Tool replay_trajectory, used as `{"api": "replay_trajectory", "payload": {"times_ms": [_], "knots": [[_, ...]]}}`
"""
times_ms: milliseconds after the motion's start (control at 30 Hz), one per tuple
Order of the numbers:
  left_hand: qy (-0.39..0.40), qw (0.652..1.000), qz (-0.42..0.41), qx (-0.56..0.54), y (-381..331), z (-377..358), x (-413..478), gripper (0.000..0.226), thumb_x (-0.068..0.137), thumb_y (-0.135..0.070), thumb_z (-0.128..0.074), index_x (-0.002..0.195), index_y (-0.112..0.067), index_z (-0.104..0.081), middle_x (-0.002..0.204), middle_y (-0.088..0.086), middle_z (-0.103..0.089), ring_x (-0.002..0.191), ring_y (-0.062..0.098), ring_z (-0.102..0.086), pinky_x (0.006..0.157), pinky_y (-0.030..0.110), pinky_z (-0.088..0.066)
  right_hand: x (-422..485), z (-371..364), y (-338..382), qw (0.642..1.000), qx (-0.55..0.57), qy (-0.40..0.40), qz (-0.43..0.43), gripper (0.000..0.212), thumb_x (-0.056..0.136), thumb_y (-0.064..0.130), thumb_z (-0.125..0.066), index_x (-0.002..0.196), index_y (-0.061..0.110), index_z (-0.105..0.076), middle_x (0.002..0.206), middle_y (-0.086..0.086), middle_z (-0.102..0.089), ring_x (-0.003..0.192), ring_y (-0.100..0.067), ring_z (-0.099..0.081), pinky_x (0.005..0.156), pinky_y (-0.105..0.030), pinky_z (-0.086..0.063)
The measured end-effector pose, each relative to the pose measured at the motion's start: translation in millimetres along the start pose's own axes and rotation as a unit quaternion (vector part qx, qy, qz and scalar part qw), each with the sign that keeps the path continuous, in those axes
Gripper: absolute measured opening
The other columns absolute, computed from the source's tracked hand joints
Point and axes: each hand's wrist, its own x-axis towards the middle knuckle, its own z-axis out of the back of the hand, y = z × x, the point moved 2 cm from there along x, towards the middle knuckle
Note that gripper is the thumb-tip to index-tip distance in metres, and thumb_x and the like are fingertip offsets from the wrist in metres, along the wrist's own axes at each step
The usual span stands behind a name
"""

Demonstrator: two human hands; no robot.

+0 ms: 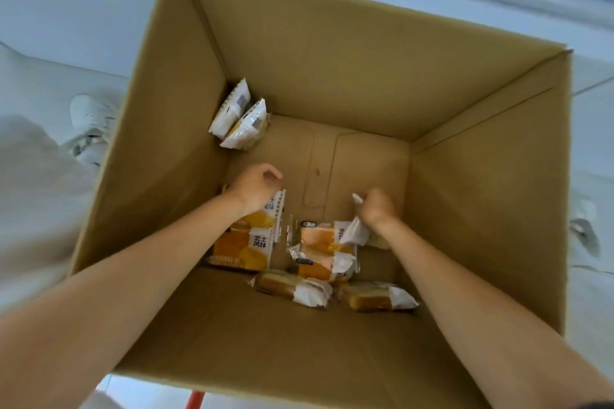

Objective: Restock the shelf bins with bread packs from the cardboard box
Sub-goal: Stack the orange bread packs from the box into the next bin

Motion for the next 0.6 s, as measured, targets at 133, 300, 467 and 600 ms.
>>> {"api": "replay_trajectory", "payload": {"times_ms": [133,300,467,600], "knots": [[-0.007,0.995,0.024,-0.094,-16.3,8.8,-1.5,0.032,0.096,-0.019,-0.060,0.127,-0.016,-0.054,0.131,0.011,-0.057,0.111,0.022,-0.058,0.096,0.039,-0.050,-29.6,67.2,41.2,0.946,0.298,0.046,0.120,0.008,0.091,0.009,-0.064,0.094,0.006,-0.071,0.092,-0.011,-0.070,0.081,-0.019,-0.065,0.074,-0.031,-0.050],[0.179,0.947,0.095,-0.248,-43.5,22.4,-20.5,0.078,0.072,-0.045,-0.075,0.140,-0.020,-0.046,0.134,0.006,-0.058,0.127,0.025,-0.052,0.113,0.048,-0.033,-79.6,122.0,92.2,0.774,0.551,0.250,0.186,0.019,0.089,0.003,-0.052,0.098,0.007,-0.069,0.112,-0.010,-0.069,0.099,-0.023,-0.066,0.084,-0.037,-0.055],[0.166,0.933,0.048,-0.316,-54.0,27.4,-34.1,0.051,0.079,-0.016,-0.073,0.128,-0.011,-0.057,0.116,0.011,-0.071,0.106,0.024,-0.069,0.088,0.039,-0.057,-81.2,116.3,84.8,0.835,0.507,0.173,0.128,0.036,0.088,0.005,-0.063,0.123,0.009,-0.055,0.102,-0.011,-0.066,0.087,-0.020,-0.068,0.070,-0.032,-0.055],[0.141,0.944,0.052,-0.295,-51.6,19.8,-39.0,0.030,0.094,-0.005,-0.059,0.122,-0.014,-0.057,0.113,0.011,-0.070,0.096,0.023,-0.070,0.074,0.035,-0.061,-69.3,87.4,54.7,0.824,0.534,0.171,0.087,0.023,0.095,0.010,-0.057,0.119,0.012,-0.055,0.114,-0.013,-0.066,0.101,-0.022,-0.066,0.089,-0.036,-0.054]]}}
